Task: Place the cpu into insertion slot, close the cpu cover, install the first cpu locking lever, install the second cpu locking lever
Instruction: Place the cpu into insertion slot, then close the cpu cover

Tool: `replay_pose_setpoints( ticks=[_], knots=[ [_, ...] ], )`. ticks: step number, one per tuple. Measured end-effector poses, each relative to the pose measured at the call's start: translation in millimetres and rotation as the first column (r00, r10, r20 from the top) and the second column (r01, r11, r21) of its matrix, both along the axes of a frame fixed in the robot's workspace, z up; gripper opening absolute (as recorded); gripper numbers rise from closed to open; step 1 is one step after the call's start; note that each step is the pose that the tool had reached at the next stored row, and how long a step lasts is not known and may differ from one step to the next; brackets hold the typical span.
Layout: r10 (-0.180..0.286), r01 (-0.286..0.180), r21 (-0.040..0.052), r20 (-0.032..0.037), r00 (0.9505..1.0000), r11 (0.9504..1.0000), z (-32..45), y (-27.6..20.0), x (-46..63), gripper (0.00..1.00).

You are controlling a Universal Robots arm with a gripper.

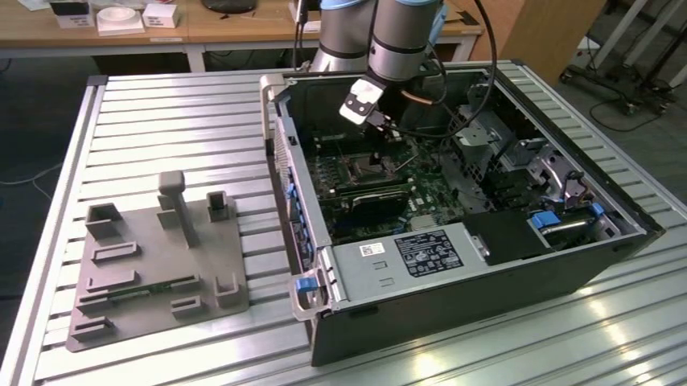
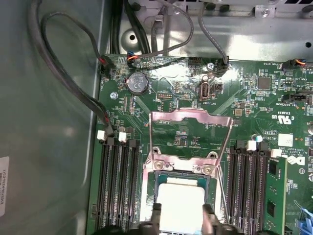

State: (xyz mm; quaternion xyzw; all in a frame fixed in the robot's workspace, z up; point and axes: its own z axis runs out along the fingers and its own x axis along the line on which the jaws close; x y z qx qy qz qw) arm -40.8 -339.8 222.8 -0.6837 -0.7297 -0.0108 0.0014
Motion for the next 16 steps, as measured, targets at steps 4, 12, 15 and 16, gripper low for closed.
replay_pose_setpoints(
  ticks=[4,12,15,16],
  knots=[
    [0.0,0.0,-0.0011,0.0,1.0,1.0,0.0,0.0,0.0,0.29],
    [0.0,0.0,-0.0033,0.0,1.0,1.0,0.0,0.0,0.0,0.1],
    [0.0,0.0,-0.0151,0.0,1.0,0.9999,0.0,0.0,0.0,0.1],
    [0.0,0.0,-0.0153,0.0,1.0,0.9999,0.0,0.0,0.0,0.1]
  ],
)
